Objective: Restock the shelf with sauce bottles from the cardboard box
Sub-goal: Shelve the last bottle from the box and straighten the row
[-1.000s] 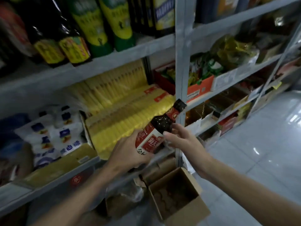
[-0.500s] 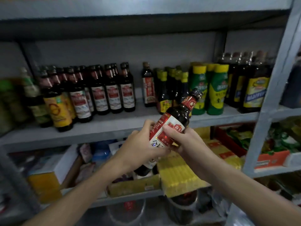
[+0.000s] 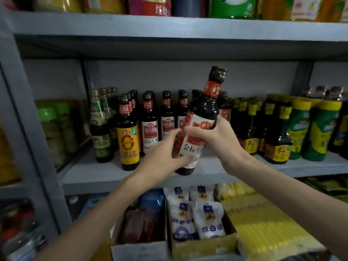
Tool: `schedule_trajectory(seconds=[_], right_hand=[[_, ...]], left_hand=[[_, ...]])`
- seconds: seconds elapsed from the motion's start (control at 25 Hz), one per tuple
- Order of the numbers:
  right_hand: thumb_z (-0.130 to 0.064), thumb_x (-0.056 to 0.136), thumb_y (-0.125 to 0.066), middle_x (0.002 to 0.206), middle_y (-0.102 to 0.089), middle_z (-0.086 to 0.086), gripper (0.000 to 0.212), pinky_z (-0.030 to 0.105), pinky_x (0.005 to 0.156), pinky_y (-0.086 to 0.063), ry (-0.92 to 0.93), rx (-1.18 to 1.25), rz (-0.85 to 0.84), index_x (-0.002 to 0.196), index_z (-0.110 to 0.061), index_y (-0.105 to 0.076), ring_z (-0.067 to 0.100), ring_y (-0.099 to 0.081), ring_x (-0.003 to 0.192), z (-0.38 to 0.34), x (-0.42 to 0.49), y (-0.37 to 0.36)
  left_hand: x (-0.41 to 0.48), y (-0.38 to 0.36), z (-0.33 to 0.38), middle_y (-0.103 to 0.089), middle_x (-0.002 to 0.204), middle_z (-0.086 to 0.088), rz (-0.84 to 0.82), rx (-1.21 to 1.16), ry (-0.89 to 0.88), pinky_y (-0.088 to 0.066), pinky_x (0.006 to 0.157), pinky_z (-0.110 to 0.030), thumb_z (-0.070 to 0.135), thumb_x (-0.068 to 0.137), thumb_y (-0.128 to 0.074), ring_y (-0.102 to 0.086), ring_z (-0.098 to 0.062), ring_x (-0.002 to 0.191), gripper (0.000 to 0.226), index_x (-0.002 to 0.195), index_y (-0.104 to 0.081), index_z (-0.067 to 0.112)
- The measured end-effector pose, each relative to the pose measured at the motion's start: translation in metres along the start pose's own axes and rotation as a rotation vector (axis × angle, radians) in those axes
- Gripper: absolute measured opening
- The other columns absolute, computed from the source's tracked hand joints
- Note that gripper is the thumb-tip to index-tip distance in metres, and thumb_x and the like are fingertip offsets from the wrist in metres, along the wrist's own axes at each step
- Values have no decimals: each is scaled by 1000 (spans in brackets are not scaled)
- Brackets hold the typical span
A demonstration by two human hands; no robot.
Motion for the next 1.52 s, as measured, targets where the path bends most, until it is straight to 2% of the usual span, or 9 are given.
schedule_trajectory(seconds=[0.2, 0.32, 0.44, 0.52, 0.6, 0.8, 1.08, 1.44, 1.52], right_hand=[[-17, 74, -86, 103, -76, 3, 52, 39, 87, -59, -39, -101, 63, 117, -11, -57, 15, -75, 94, 30, 56, -18], [-14, 73, -87, 104, -76, 2, 53, 45, 92, -58, -92, -149, 11, 116, -12, -57, 17, -73, 96, 56, 84, -26], [-14, 74, -86, 104, -75, 1, 43, 45, 93, -57, -98, -197, -39, 109, -17, -61, 16, -72, 97, 75, 107, -36], [-14, 75, -86, 103, -75, 0, 42, 44, 93, -57, -94, -205, -59, 107, -21, -60, 15, -72, 96, 85, 120, -41], [-17, 73, -87, 106, -74, -2, 54, 45, 94, -57, -88, -211, -65, 118, -18, -57, 15, -72, 99, 95, 130, -46], [-23, 72, -87, 112, -72, -3, 63, 46, 95, -56, -89, -223, -78, 124, -19, -52, 18, -69, 105, 109, 144, -59], [-17, 75, -86, 110, -73, -3, 49, 45, 95, -55, -75, -193, -80, 107, -33, -53, 18, -70, 104, 118, 150, -65], [-22, 74, -87, 114, -73, 0, 57, 30, 90, -54, -106, -383, -142, 123, -14, -59, 13, -68, 102, 140, 140, -61], [-25, 72, -87, 116, -72, 1, 63, 33, 93, -54, -105, -416, -122, 125, -13, -56, 16, -68, 106, 145, 139, -62]], left_hand=[[12, 10, -58, -33, 159, 6, -302, 366, 122, -36, 113, -38, 53, 91, -57, -38, -15, 141, 74, 154, -26, 27], [22, 5, -88, -21, 164, 1, -509, 473, 182, -26, 119, -40, 63, 94, -45, -24, -18, 149, 77, 156, -23, 22], [34, 0, -102, -18, 165, -1, -580, 502, 223, -20, 121, -39, 62, 94, -43, -18, -17, 151, 77, 156, -24, 20], [40, -1, -107, -22, 163, 2, -600, 505, 230, -24, 119, -37, 63, 93, -45, -24, -17, 148, 77, 155, -26, 21], [47, 1, -112, -28, 161, 4, -619, 467, 251, -29, 117, -36, 63, 92, -48, -31, -18, 145, 77, 155, -27, 23], [56, 4, -121, -34, 159, 0, -645, 483, 286, -33, 114, -43, 69, 87, -51, -33, -26, 144, 83, 154, -26, 28], [56, 7, -128, -41, 154, -5, -626, 475, 297, -42, 106, -41, 81, 73, -51, -45, -25, 133, 92, 151, -28, 38], [55, 9, -115, -42, 153, -6, -608, 471, 259, -42, 105, -36, 71, 81, -57, -45, -24, 133, 83, 152, -31, 35], [54, 10, -112, -41, 152, -8, -606, 473, 254, -40, 102, -34, 69, 83, -57, -43, -25, 134, 81, 152, -31, 34]])
Point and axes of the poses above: each hand's wrist, its own x-axis towards the middle knuckle, its own y-axis out of the back of the hand, z = x × y, the point moved 1 cm from there along x, towards the middle knuckle
